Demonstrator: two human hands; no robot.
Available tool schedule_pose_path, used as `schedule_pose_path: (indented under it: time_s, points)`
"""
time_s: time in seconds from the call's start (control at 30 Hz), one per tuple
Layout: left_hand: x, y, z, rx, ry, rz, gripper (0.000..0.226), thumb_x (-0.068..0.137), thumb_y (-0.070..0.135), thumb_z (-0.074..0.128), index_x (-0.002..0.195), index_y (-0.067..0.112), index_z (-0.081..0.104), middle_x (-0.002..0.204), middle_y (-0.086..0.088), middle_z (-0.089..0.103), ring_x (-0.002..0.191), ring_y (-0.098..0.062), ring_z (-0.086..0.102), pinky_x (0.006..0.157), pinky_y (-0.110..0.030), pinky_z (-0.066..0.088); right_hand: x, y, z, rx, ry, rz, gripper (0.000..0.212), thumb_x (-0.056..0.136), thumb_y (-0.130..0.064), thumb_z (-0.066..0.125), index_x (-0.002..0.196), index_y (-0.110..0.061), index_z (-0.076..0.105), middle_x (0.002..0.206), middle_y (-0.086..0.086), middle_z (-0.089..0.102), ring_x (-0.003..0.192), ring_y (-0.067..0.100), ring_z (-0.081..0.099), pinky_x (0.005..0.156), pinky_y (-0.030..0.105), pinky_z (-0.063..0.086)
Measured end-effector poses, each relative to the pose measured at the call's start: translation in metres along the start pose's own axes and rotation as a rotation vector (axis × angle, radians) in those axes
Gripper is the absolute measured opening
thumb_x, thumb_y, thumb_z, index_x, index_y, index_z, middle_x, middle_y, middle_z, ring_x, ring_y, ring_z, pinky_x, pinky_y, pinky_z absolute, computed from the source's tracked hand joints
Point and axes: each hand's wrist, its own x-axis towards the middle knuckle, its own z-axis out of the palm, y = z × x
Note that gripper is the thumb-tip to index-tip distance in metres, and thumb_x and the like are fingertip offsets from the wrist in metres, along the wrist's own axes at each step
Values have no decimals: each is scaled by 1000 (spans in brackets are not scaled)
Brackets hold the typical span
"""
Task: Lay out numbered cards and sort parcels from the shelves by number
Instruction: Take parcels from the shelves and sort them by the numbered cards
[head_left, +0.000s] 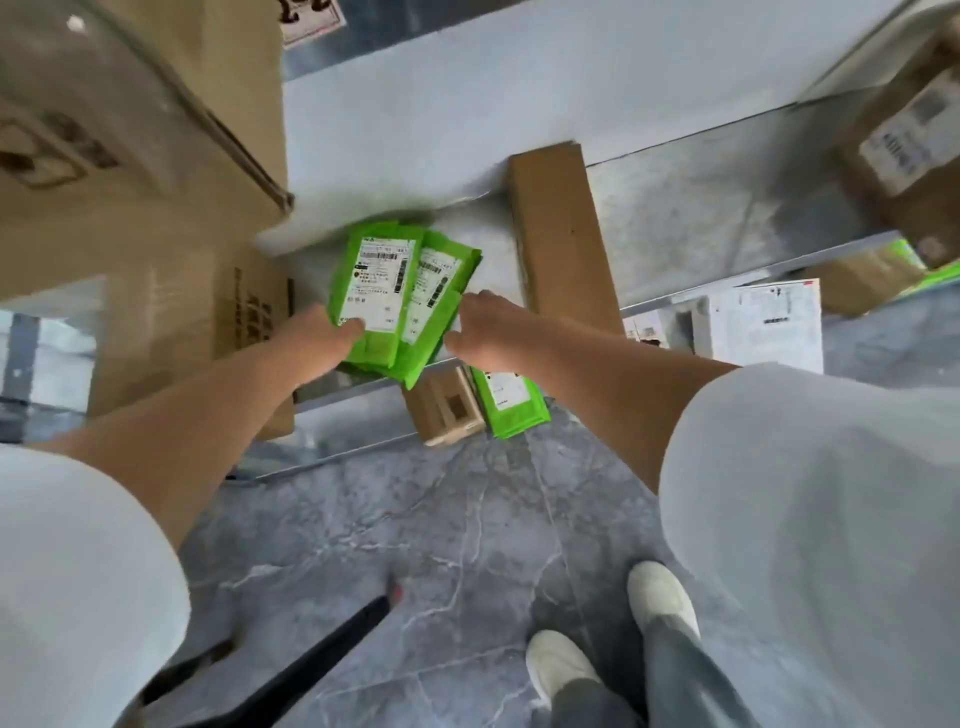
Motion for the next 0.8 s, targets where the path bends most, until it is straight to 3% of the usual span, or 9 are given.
schedule_pose_path:
  time_s: [0.1, 0.27, 0.4, 0.5, 0.57, 0.67, 0.73, 0.8]
  points:
    - [15, -5, 6, -21, -98, -29, 48, 100, 39, 45, 135, 6, 48, 132, -18, 55, 115, -32, 53, 84, -30, 36, 19, 3, 17, 72, -27, 59, 36, 98, -24, 42, 129, -7, 48, 121, 13, 52, 101, 28, 55, 75, 33, 41]
    - [39, -19, 15, -189, -54, -87, 59, 93, 39, 60, 139, 7, 42, 137, -13, 52, 122, -31, 50, 95, -33, 38, 51, -4, 36, 232, -5, 93, 37, 94, -20, 41, 128, -7, 48, 122, 16, 48, 100, 24, 45, 75, 30, 36]
    - [50, -15, 24, -349, -125, -57, 84, 73, 43, 79, 142, 15, 39, 135, -2, 54, 119, -22, 52, 93, -27, 39, 61, -6, 37, 452, 38, 206, 39, 95, -27, 51, 124, -2, 46, 102, 10, 47, 70, 18, 51, 54, 28, 39]
    - [49, -3, 34, -364, -177, -18, 74, 71, 35, 83, 135, 17, 49, 124, 3, 59, 109, -17, 57, 88, -26, 42, 64, -11, 36, 706, 30, 271, 43, 92, -27, 56, 127, -5, 47, 121, 15, 54, 92, 28, 62, 68, 34, 57]
    - [47, 5, 39, -406, -210, -43, 61, 75, 36, 81, 127, 18, 55, 117, 2, 63, 103, -18, 60, 88, -29, 46, 58, -13, 36, 763, -29, 319, 46, 92, -30, 57, 129, -5, 47, 124, 17, 54, 103, 32, 61, 78, 40, 59]
    - [35, 15, 43, -610, -251, -210, 46, 89, 50, 59, 119, 16, 59, 111, -2, 67, 95, -20, 64, 89, -36, 51, 43, -7, 36, 519, -51, 361, 56, 98, -37, 45, 139, -1, 34, 130, 18, 45, 116, 33, 52, 95, 41, 49]
    - [29, 17, 48, -754, -219, -295, 40, 96, 46, 50, 120, 14, 59, 108, -6, 67, 94, -25, 64, 89, -41, 52, 31, -1, 36, 378, 3, 325, 54, 99, -32, 43, 141, 0, 29, 139, 20, 35, 126, 36, 41, 97, 39, 40]
    - [15, 19, 55, -844, -183, -322, 34, 98, 41, 49, 117, 15, 59, 105, -6, 67, 91, -24, 64, 85, -41, 53, 14, 4, 34, 349, -8, 291, 57, 100, -32, 43, 142, 0, 24, 142, 21, 30, 128, 37, 39, 97, 39, 41]
